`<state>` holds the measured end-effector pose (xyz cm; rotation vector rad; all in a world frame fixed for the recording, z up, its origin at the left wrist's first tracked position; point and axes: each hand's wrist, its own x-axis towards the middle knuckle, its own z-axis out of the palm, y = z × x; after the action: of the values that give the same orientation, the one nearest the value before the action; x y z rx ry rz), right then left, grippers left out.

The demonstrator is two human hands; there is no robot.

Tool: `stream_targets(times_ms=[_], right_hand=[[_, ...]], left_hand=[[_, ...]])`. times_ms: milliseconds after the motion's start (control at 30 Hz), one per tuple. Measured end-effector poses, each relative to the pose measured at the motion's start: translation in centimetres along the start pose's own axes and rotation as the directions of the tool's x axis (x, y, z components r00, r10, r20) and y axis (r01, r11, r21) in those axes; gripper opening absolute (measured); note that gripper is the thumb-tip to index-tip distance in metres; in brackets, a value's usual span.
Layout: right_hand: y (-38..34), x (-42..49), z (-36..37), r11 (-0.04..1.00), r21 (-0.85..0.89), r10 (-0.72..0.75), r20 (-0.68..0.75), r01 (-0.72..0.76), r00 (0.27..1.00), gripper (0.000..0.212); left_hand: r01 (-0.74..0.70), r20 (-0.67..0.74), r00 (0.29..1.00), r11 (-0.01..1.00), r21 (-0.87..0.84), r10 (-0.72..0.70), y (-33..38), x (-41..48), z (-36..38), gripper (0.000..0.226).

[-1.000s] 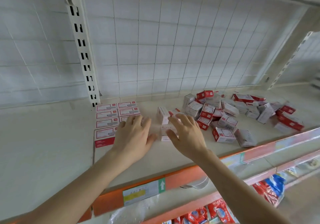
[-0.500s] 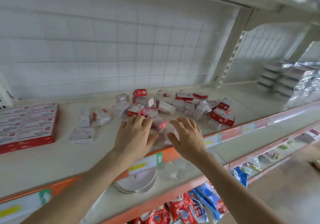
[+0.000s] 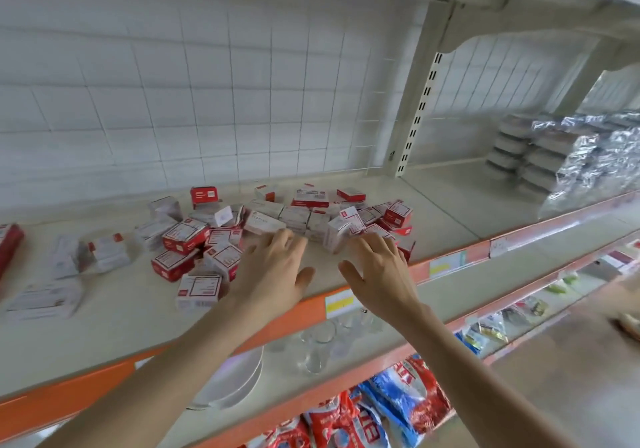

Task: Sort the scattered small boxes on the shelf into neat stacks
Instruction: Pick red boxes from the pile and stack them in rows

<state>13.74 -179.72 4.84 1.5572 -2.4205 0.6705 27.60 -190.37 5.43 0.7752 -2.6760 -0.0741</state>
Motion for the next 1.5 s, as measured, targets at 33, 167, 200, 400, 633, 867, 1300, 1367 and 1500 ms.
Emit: stream_targets(times_ms=[33,167,200,400,633,867,1300,1367,1500], right_hand=[[0.4,0.3,0.0,1.000,0.000,0.001,-0.019,-0.001,1.000,0.052],[2.0,2.0,0.1,0.998,-0.011,0.067,-0.049,-0.067,0.997,0.038],[2.4,2.6,0.0,0.998,-0.020,0.064,-0.066,-0.065,0.996,0.041],[5.0,7.4,-0.7,0.990,-0.111,0.091,-0.008,-0.091,0.996,0.038],[7.0,12.0,-1.1,0.991,-0.069,0.115,0.040,-0.112,0.993,0.041],[9.2,16.9,-1.1,0.993,-0.108,0.057,0.174,-0.039,0.983,0.042],[10.3,22.8,2.8,0.994,-0.097,0.017,0.559,0.045,0.829,0.049],[10.2,22.9,3.5,0.992,-0.115,0.021,0.577,0.056,0.817,0.048],[10.1,23.2,4.4,0.979,-0.175,0.024,0.593,0.100,0.805,0.045]], left_hand=[[-0.001,0.011,1.000,1.000,0.012,0.001,0.1,0.6,0.1,0.048],[-0.023,0.007,1.000,0.999,0.036,0.023,-0.5,3.8,0.4,0.050],[-0.028,0.011,1.000,0.999,0.040,0.027,-0.6,4.7,0.4,0.050],[0.013,0.063,0.998,1.000,0.021,-0.014,-1.9,9.0,0.7,0.051],[0.048,0.075,0.996,0.999,-0.015,-0.046,-2.1,12.8,1.9,0.046],[0.091,0.233,0.969,0.995,-0.047,-0.077,-2.6,16.0,4.1,0.050],[0.233,0.240,0.940,0.971,0.058,-0.240,-2.7,16.2,5.1,0.050],[0.245,0.220,0.942,0.967,0.070,-0.254,-2.6,15.9,5.3,0.050],[0.253,0.198,0.944,0.964,0.080,-0.264,-2.2,15.6,5.2,0.050]])
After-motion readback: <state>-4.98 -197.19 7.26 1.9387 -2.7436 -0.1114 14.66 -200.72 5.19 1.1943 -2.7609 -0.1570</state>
